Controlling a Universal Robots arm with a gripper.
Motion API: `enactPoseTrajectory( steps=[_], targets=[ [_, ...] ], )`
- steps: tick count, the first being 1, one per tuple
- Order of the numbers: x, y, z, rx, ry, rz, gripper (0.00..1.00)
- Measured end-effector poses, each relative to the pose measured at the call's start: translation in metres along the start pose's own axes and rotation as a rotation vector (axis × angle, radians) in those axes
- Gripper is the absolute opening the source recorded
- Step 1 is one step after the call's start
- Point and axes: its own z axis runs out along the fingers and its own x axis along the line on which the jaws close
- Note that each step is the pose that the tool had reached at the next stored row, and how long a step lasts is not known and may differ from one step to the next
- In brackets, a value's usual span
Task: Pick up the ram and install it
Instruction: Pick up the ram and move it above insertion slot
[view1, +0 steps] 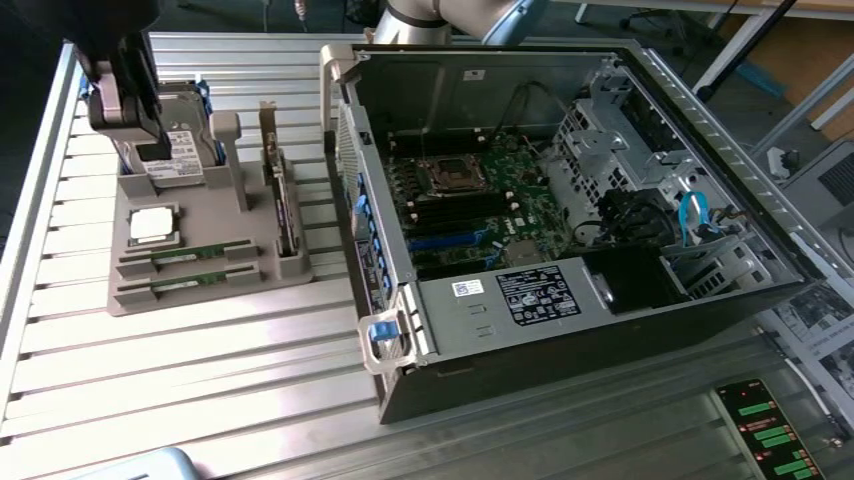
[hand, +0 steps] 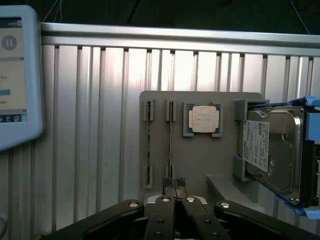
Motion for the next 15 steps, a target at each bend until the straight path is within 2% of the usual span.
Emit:
enactPoseTrajectory(
  steps=[15],
  targets=[
    [0.000, 0.0000, 0.0156, 0.0001, -0.0001, 0.000, 0.11]
  ],
)
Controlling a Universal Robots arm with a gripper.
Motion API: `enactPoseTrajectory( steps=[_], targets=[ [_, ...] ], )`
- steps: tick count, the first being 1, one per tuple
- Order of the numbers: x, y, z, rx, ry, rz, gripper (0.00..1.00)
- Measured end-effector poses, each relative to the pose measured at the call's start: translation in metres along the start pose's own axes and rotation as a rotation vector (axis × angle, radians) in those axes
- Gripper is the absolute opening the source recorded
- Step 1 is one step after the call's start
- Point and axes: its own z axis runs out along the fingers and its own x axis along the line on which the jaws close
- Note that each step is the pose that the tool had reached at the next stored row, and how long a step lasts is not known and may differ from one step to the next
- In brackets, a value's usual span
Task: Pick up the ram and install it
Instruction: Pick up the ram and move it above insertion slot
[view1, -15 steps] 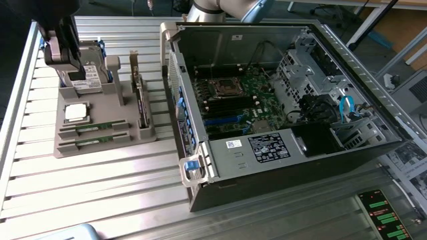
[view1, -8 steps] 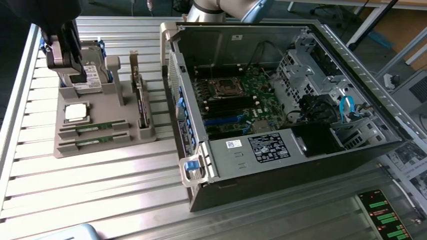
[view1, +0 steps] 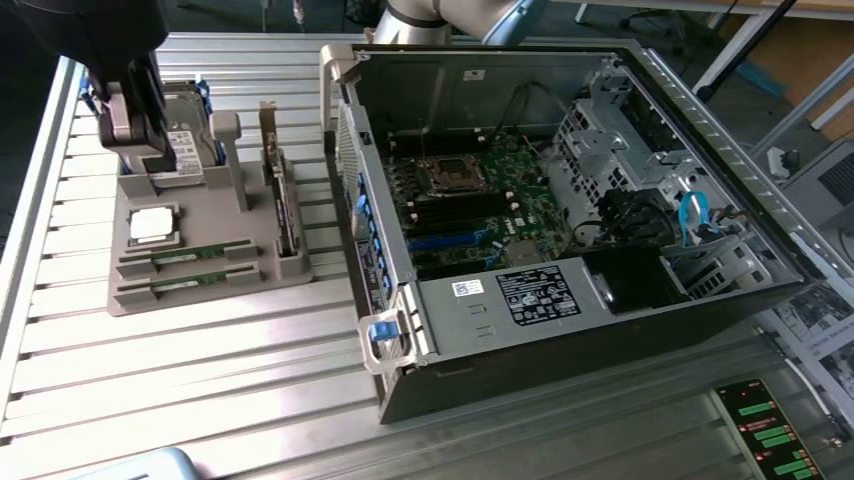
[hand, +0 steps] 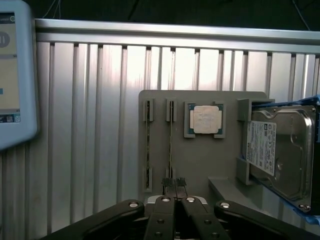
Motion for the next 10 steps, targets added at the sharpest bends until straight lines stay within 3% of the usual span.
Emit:
enactPoseTrajectory(
  steps=[10],
  targets=[
    [0.000, 0.0001, 0.0128, 0.0000, 0.0000, 0.000, 0.11]
  ],
)
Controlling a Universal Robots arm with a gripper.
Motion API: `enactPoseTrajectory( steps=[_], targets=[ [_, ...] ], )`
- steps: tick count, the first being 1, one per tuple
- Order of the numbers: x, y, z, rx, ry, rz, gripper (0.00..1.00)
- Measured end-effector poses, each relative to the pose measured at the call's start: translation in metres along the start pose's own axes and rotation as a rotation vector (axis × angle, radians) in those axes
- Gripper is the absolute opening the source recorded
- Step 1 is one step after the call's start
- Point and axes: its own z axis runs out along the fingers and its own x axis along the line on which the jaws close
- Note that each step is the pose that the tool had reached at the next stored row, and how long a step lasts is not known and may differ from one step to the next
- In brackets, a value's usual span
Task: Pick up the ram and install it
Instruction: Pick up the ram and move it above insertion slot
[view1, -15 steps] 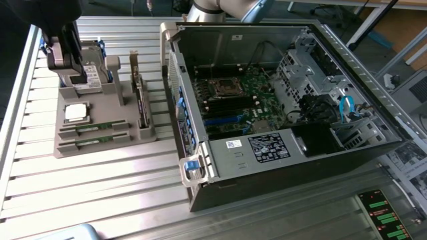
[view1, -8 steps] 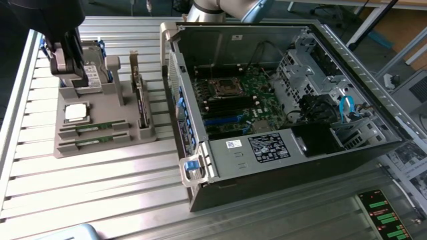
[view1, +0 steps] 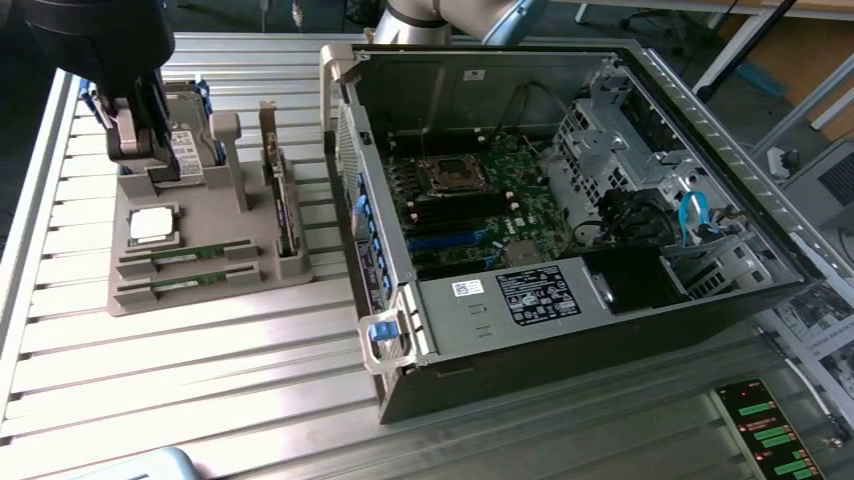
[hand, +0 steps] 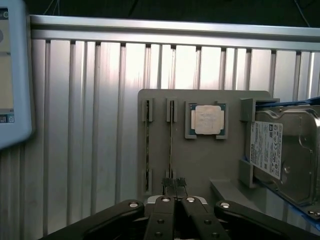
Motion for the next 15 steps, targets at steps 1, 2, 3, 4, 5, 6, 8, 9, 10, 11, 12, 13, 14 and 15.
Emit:
enactPoseTrajectory(
  steps=[1, 2, 3, 4, 5, 6, 8, 9, 10, 11, 12, 13, 14, 15],
  targets=[
    [0.000, 0.0000, 0.0014, 0.0000, 0.0000, 0.000, 0.11],
    [0.000, 0.0001, 0.0027, 0.0000, 0.0000, 0.000, 0.11],
    [0.000, 0.0001, 0.0041, -0.0001, 0.0001, 0.000, 0.11],
    [0.000, 0.0001, 0.0052, -0.0001, 0.0000, 0.000, 0.11],
    [0.000, 0.0001, 0.0063, 0.0000, 0.0000, 0.000, 0.11],
    [0.000, 0.0001, 0.0075, 0.0000, 0.0000, 0.000, 0.11],
    [0.000, 0.0001, 0.0097, 0.0000, 0.0000, 0.000, 0.11],
    [0.000, 0.0002, 0.0110, -0.0001, 0.0000, 0.000, 0.11],
    [0.000, 0.0003, 0.0125, -0.0001, 0.0000, 0.000, 0.11],
    [0.000, 0.0005, 0.0137, -0.0001, 0.0000, 0.000, 0.11],
    [0.000, 0.0006, 0.0149, -0.0001, 0.0000, 0.000, 0.11],
    [0.000, 0.0007, 0.0161, -0.0001, 0.0001, 0.000, 0.11],
    [0.000, 0.0008, 0.0174, -0.0001, 0.0001, 0.000, 0.11],
    [0.000, 0.0009, 0.0186, -0.0001, 0.0000, 0.000, 0.11]
  ],
)
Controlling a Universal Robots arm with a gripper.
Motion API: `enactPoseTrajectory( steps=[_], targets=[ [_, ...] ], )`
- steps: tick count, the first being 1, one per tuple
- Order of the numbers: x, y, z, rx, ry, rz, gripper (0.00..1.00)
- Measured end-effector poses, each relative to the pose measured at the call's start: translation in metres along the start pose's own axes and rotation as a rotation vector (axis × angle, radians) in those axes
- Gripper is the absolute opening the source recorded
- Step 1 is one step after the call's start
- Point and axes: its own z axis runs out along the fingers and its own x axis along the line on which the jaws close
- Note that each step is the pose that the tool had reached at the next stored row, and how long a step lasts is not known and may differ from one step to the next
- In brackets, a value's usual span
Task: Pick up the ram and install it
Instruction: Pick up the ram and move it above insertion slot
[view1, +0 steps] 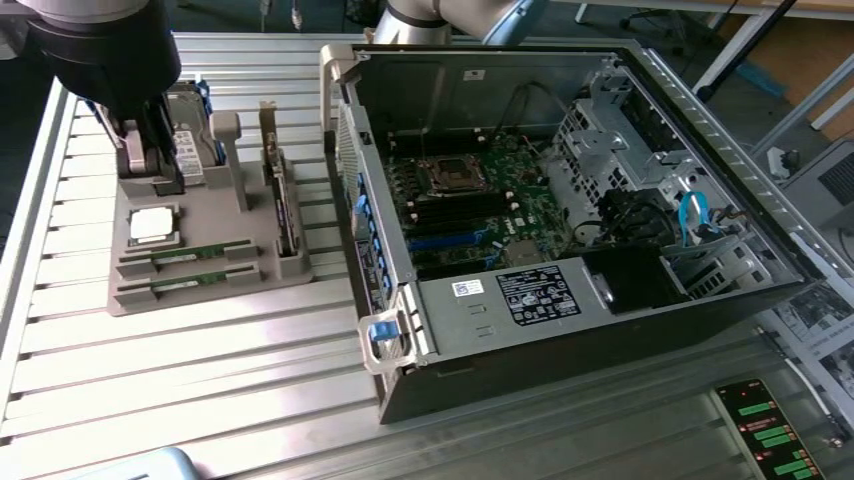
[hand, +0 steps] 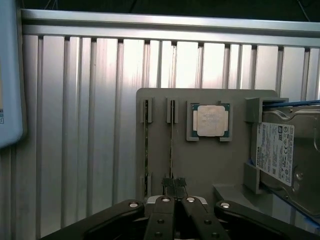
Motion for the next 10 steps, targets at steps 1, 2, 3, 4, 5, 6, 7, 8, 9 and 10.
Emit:
enactPoseTrajectory(
  steps=[1, 2, 3, 4, 5, 6, 7, 8, 9, 10],
  targets=[
    [0.0000, 0.0000, 0.0008, 0.0001, 0.0000, 0.000, 0.11],
    [0.0000, 0.0001, 0.0009, -0.0001, 0.0001, 0.000, 0.11],
    [0.0000, 0.0001, 0.0009, -0.0001, 0.0001, 0.000, 0.11],
    [0.0000, 0.0001, 0.0009, -0.0001, 0.0001, 0.000, 0.11],
    [0.0000, 0.0001, 0.0009, -0.0002, 0.0001, 0.000, 0.11],
    [0.0000, 0.0001, 0.0009, -0.0001, 0.0001, 0.000, 0.11],
    [0.0000, 0.0001, 0.0009, 0.0000, 0.0000, 0.000, 0.11],
    [0.0000, 0.0001, 0.0009, -0.0001, 0.0000, 0.000, 0.11],
    [0.0000, 0.0001, 0.0009, -0.0001, 0.0000, 0.000, 0.11],
    [0.0000, 0.0001, 0.0009, -0.0001, 0.0001, 0.000, 0.11]
  ],
)
